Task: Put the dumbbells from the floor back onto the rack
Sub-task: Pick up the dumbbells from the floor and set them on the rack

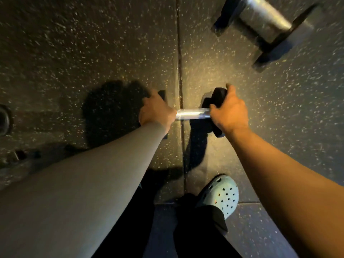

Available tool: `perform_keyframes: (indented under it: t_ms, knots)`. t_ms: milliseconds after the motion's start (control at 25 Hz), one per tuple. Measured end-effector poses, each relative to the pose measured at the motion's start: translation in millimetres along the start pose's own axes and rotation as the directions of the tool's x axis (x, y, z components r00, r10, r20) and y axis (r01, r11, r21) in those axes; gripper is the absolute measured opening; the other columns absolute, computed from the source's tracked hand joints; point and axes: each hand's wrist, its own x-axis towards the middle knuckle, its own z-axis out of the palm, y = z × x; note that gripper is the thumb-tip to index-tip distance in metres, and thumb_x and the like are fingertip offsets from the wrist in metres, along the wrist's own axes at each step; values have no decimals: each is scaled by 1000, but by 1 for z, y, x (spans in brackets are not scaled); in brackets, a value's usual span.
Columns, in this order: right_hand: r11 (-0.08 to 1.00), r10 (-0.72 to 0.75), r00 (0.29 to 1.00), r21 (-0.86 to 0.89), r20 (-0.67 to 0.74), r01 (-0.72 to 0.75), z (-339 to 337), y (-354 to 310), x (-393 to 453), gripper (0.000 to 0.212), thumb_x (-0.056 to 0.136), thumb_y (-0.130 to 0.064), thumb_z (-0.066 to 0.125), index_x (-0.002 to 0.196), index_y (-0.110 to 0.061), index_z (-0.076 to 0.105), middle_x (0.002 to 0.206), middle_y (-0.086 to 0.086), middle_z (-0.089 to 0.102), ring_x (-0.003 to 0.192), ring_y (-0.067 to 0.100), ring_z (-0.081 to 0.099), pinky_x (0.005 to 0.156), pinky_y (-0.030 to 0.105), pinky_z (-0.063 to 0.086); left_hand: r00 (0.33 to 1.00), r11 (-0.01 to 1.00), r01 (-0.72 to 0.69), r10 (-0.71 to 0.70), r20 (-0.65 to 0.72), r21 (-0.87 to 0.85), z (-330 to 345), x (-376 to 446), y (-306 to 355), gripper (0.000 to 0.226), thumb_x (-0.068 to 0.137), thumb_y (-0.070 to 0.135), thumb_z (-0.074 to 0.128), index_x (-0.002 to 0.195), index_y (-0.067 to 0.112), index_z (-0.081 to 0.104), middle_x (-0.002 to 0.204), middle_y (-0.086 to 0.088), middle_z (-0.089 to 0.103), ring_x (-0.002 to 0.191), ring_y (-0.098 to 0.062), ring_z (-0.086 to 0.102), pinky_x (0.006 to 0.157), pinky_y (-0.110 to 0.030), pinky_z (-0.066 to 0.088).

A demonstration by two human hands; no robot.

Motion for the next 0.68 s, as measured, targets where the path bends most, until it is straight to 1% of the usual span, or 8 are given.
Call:
perform_keyframes:
  t_ms: [80, 120, 200, 240, 320, 400, 520, 680]
  knots:
    - [983, 148, 988, 116, -37, -143, 5, -2, 8, 57, 88, -15, 67, 143, -14, 52, 125, 17, 68, 116, 36, 64, 86, 32, 49, 994, 977, 110, -113, -8, -184, 11, 6, -3, 49, 94, 21, 69, 139, 13, 53, 135, -14, 64, 120, -32, 65, 74, -30, 48]
    - [969, 195, 980, 159, -27, -189, 5, -4, 8, 46, 88, -13, 66, 134, -12, 59, 121, 16, 69, 113, 35, 66, 83, 31, 47, 990, 960, 130, -137, -11, -249, 13, 6, -3, 45, 94, 18, 68, 138, 14, 56, 134, -13, 66, 120, -31, 66, 75, -30, 49]
    - [955, 202, 979, 228, -24, -191, 4, -8, 0, 36, 90, -11, 66, 126, -9, 64, 118, 16, 70, 111, 34, 67, 87, 33, 50, 989, 937, 129, -145, -26, -323, 8, -3, -3, 44, 95, 16, 67, 138, 16, 58, 134, -12, 66, 123, -31, 64, 87, -34, 53]
    - [953, 187, 982, 252, -41, -171, 2, -10, -7, 36, 91, -12, 66, 127, -9, 64, 119, 16, 70, 112, 35, 67, 92, 35, 51, 989, 931, 121, -144, -43, -345, 4, -10, -3, 43, 95, 17, 66, 138, 17, 58, 134, -11, 66, 123, -31, 64, 92, -37, 54]
    - [953, 147, 983, 284, -112, -110, -10, -19, -23, 39, 94, -16, 67, 132, -11, 63, 121, 16, 71, 113, 34, 67, 97, 36, 50, 987, 921, 88, -133, -95, -380, -10, -23, -1, 43, 97, 19, 66, 139, 18, 57, 133, -10, 67, 123, -30, 65, 95, -39, 56]
    - [947, 107, 977, 318, -186, -44, -34, -37, -43, 43, 95, -17, 67, 137, -13, 60, 122, 15, 71, 112, 32, 67, 96, 34, 51, 982, 912, 38, -110, -153, -409, -39, -39, 6, 44, 97, 21, 66, 140, 19, 57, 133, -9, 67, 122, -28, 66, 94, -37, 57]
    - [926, 71, 954, 375, -292, 46, -87, -73, -71, 44, 95, -18, 67, 139, -16, 60, 118, 11, 72, 109, 28, 67, 87, 28, 49, 967, 887, -55, -66, -245, -458, -100, -64, 30, 42, 97, 23, 66, 138, 18, 59, 128, -8, 70, 118, -27, 67, 92, -36, 55]
    - [876, 19, 905, 444, -424, 190, -171, -131, -113, 44, 94, -22, 68, 137, -17, 62, 114, 8, 74, 107, 28, 67, 90, 34, 51, 933, 812, -176, -42, -357, -556, -196, -107, 67, 34, 95, 23, 66, 130, 23, 65, 114, -4, 74, 104, -28, 69, 86, -40, 56]
